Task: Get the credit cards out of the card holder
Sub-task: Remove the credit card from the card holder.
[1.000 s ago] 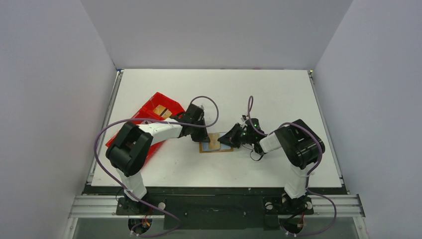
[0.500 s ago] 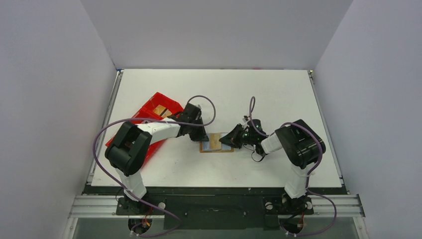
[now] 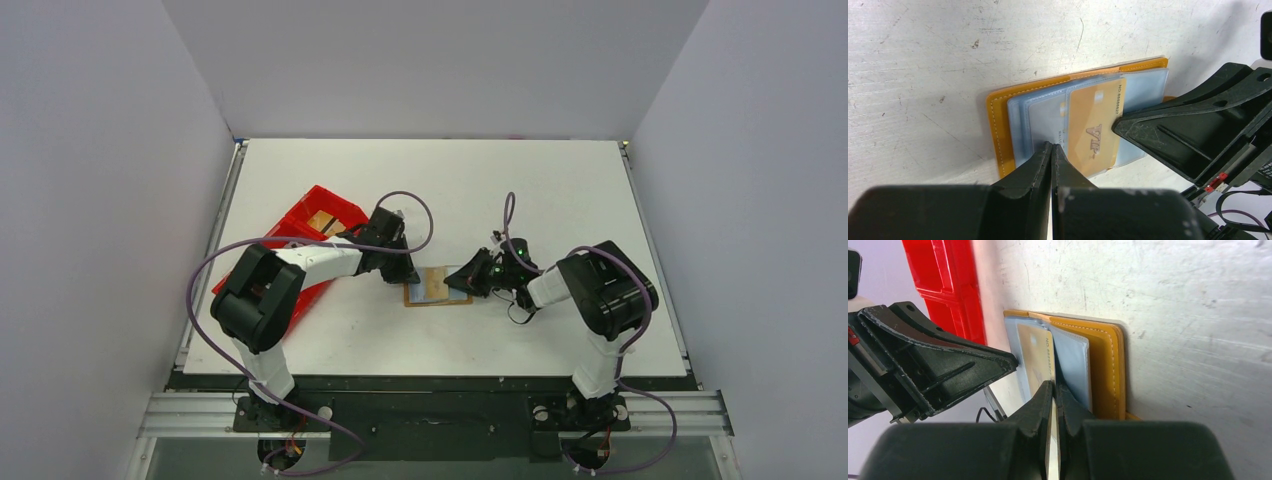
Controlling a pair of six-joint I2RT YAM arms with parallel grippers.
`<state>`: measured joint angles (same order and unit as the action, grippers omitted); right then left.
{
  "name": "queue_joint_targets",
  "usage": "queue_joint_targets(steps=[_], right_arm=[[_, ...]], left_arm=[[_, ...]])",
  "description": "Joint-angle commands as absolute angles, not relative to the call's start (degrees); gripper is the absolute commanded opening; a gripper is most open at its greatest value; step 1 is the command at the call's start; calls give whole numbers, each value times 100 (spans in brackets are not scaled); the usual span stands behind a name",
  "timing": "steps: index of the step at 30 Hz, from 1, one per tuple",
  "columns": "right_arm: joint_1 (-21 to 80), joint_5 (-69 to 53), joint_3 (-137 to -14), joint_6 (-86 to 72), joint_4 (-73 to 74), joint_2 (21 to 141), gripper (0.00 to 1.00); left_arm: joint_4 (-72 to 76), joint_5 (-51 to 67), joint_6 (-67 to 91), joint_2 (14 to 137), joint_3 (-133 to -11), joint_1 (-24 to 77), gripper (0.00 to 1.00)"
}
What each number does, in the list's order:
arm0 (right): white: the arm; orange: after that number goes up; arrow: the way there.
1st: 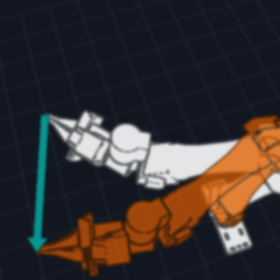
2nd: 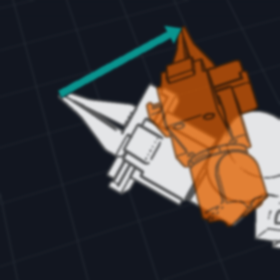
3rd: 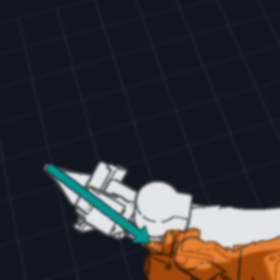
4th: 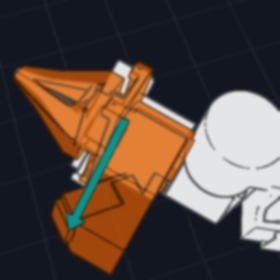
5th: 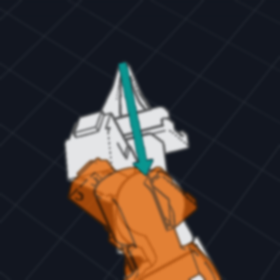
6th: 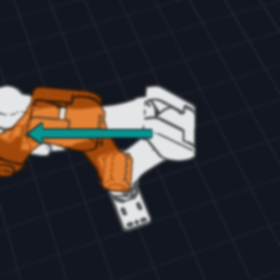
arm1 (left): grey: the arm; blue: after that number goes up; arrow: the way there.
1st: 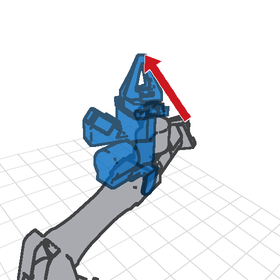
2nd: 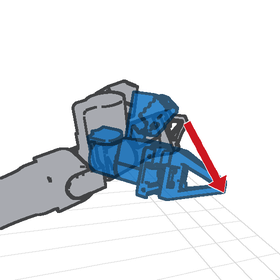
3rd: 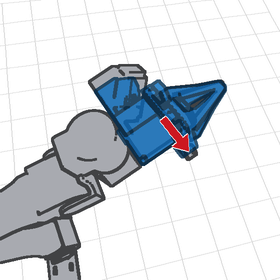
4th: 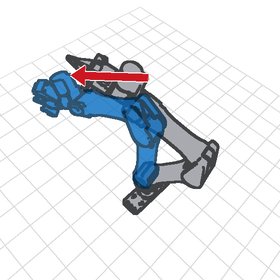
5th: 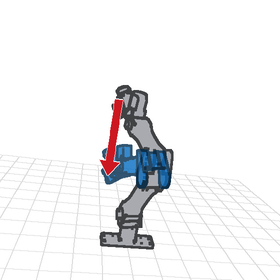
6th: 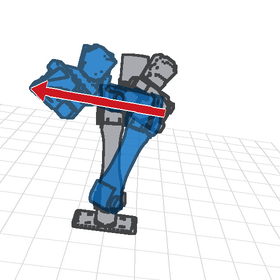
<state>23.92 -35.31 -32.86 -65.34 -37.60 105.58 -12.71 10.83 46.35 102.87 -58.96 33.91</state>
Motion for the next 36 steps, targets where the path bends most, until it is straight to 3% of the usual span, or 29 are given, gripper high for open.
queue_joint_targets(steps=[1,9,12,13,17,25,36], right_arm=[[2157,-3206,-3129,-6239,-3534,10394,0],[2084,-3288,-3073,-6231,-3584,10375,1],[2089,-3377,-3064,-6299,-3711,10414,6],[2095,-3394,-3060,-6318,-3737,9780,8],[2092,-3482,-3065,-6382,-3887,10485,11],[2169,-3552,-3083,-6519,-4101,10577,17],[2629,-3467,-3408,-6577,-4069,10566,18]], left_arm=[[-1822,569,4474,10482,-5755,3294,0],[-1857,558,4450,10544,-5803,3293,0],[-1862,552,4439,10549,-5834,3295,0],[-1863,553,4434,10552,-5844,3296,0],[-1871,566,4422,10571,-5884,3303,0],[-1872,589,4397,10588,-5893,3313,0],[-1867,598,4395,10639,-5923,3348,0]])
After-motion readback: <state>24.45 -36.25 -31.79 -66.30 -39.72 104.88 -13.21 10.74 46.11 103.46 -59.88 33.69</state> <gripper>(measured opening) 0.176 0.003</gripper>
